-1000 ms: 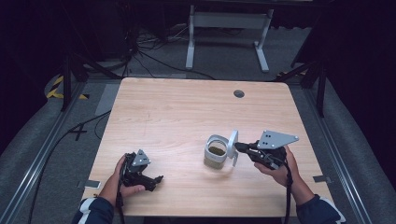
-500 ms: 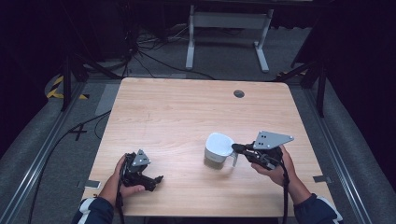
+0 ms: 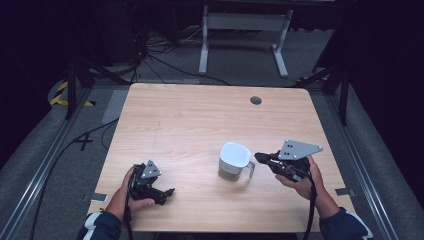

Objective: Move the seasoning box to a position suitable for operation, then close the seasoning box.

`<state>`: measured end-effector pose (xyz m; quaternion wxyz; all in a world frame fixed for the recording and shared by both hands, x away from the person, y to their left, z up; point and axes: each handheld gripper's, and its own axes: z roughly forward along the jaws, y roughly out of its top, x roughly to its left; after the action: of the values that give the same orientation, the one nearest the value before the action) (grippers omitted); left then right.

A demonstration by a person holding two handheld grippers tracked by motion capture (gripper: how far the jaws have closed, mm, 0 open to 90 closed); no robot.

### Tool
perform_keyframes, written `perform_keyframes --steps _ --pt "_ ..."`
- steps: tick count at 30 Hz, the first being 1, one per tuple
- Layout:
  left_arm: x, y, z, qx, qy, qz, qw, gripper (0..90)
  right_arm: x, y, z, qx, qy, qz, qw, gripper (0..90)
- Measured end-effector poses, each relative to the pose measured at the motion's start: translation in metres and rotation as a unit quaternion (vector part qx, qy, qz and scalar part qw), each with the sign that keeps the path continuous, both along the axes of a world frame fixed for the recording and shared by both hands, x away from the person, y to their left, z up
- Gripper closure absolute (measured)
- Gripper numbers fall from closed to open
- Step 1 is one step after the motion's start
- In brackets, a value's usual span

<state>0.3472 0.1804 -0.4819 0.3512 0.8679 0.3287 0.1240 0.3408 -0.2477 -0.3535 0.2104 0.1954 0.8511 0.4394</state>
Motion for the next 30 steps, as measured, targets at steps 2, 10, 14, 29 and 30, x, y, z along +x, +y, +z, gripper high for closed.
perform_keyframes --steps 2,10,14,29,30 --pt "0.0 0.0 0.0 0.0 0.0 0.0 1.0 0.4 -0.001 -0.002 0.001 0.0 -0.001 -0.001 1.0 88.4" --pt "0.001 0.0 0.0 0.001 0.001 -0.006 1.0 0.2 -0.008 -0.019 -0.001 -0.019 -0.005 -0.015 0.9997 85.8" --pt "0.002 0.0 0.0 0.001 0.003 -0.01 0.9999 0.1 -0.012 -0.034 -0.004 -0.022 -0.006 -0.027 0.9994 84.0" --pt "0.002 0.0 0.0 -0.001 0.004 -0.007 1.0 0.1 -0.03 -0.095 -0.033 -0.015 0.002 -0.075 0.9971 57.5" --pt "0.002 0.0 0.0 -0.001 0.004 -0.007 1.0 0.1 -0.031 -0.099 -0.037 -0.017 -0.002 -0.078 0.9968 54.6"
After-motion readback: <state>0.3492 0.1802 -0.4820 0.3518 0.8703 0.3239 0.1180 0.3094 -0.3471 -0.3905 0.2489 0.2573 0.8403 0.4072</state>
